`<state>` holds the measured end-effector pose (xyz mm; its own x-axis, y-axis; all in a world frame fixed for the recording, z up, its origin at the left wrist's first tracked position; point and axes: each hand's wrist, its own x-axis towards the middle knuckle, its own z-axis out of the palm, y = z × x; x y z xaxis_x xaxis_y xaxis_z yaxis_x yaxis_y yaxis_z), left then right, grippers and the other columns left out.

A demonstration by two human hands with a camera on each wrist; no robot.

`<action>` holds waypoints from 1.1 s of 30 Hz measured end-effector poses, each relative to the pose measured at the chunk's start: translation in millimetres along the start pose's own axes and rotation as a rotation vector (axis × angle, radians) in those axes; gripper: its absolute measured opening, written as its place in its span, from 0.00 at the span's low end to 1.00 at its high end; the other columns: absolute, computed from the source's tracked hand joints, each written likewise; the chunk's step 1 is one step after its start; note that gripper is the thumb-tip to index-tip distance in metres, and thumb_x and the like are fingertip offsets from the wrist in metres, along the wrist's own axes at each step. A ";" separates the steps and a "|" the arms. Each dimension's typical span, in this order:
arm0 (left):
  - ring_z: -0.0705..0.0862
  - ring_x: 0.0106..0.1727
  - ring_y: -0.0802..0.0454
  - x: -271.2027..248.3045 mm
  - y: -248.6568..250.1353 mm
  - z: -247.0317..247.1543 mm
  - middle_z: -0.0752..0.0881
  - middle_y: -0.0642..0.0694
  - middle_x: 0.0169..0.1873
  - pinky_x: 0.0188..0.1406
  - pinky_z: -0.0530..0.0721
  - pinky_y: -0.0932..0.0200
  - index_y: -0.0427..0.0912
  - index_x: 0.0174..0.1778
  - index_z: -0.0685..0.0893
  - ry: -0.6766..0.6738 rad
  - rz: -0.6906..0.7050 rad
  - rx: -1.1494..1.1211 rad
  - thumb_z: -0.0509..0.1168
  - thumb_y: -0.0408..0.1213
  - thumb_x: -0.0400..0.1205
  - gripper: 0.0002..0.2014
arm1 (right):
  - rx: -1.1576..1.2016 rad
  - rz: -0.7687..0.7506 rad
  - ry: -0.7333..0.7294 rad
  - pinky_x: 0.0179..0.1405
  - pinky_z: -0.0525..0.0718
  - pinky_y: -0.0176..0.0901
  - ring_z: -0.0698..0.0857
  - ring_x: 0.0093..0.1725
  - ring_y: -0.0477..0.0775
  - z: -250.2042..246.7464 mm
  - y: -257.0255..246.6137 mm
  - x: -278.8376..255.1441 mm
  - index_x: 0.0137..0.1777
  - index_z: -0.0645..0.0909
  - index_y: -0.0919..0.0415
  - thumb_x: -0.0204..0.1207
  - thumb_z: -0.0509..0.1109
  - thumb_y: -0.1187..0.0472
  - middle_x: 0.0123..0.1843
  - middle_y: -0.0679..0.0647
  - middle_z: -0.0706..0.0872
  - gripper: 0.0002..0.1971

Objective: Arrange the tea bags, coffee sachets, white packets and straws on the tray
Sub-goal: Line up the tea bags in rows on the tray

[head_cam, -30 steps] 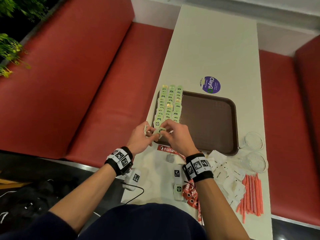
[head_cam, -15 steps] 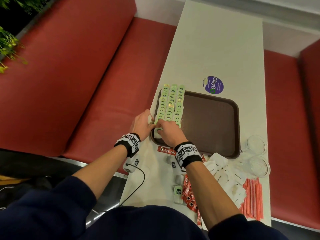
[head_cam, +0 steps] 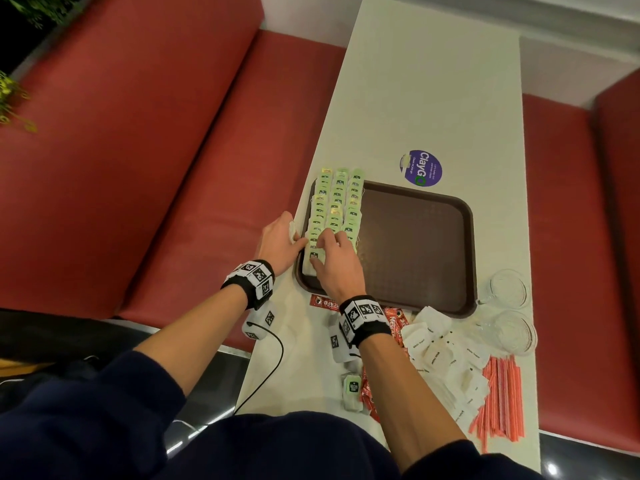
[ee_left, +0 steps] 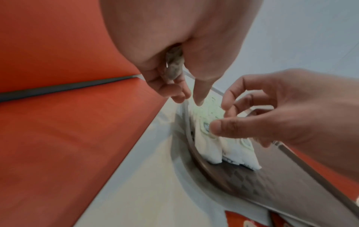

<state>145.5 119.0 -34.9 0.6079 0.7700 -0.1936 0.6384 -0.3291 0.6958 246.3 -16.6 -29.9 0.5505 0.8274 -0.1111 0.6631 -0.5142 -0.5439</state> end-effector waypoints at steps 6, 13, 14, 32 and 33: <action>0.78 0.36 0.48 -22.5 1.0 -9.7 0.81 0.45 0.35 0.32 0.72 0.54 0.40 0.48 0.72 0.019 -0.073 -0.123 0.75 0.47 0.86 0.20 | -0.116 -0.029 -0.007 0.57 0.88 0.58 0.82 0.60 0.59 7.0 8.6 -13.2 0.64 0.83 0.51 0.80 0.81 0.52 0.60 0.52 0.80 0.16; 0.76 0.37 0.53 -50.5 4.1 -27.1 0.77 0.47 0.46 0.34 0.75 0.54 0.47 0.64 0.67 -0.223 -0.266 -0.589 0.68 0.39 0.85 0.17 | 0.077 -0.009 0.069 0.62 0.85 0.51 0.82 0.61 0.50 -0.4 0.8 -17.9 0.66 0.87 0.48 0.84 0.78 0.50 0.60 0.49 0.82 0.13; 0.73 0.35 0.53 -55.3 6.4 -31.0 0.75 0.45 0.45 0.30 0.69 0.57 0.48 0.63 0.65 -0.262 -0.282 -0.677 0.65 0.35 0.84 0.17 | 0.177 -0.006 0.104 0.60 0.85 0.48 0.83 0.56 0.43 -6.8 -2.8 -19.0 0.65 0.87 0.48 0.86 0.77 0.51 0.58 0.47 0.83 0.10; 0.64 0.27 0.54 -100.2 35.2 -35.1 0.79 0.44 0.35 0.26 0.60 0.59 0.45 0.57 0.69 -0.456 -0.113 -0.739 0.62 0.49 0.95 0.13 | 0.877 0.062 0.005 0.46 0.90 0.41 0.92 0.48 0.54 -83.9 -8.2 -55.2 0.54 0.87 0.63 0.89 0.75 0.60 0.52 0.57 0.93 0.06; 0.66 0.26 0.55 -99.7 34.0 -33.4 0.79 0.44 0.36 0.26 0.63 0.60 0.44 0.56 0.69 -0.419 -0.117 -0.710 0.62 0.50 0.95 0.13 | 0.857 0.076 0.031 0.46 0.91 0.41 0.93 0.49 0.54 -84.1 -4.5 -53.1 0.54 0.86 0.63 0.89 0.74 0.61 0.51 0.57 0.93 0.06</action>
<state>90.8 49.2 31.2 0.7708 0.4646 -0.4360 0.3446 0.2716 0.8986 256.7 -77.2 48.4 0.5994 0.7850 -0.1564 0.0189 -0.2093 -0.9777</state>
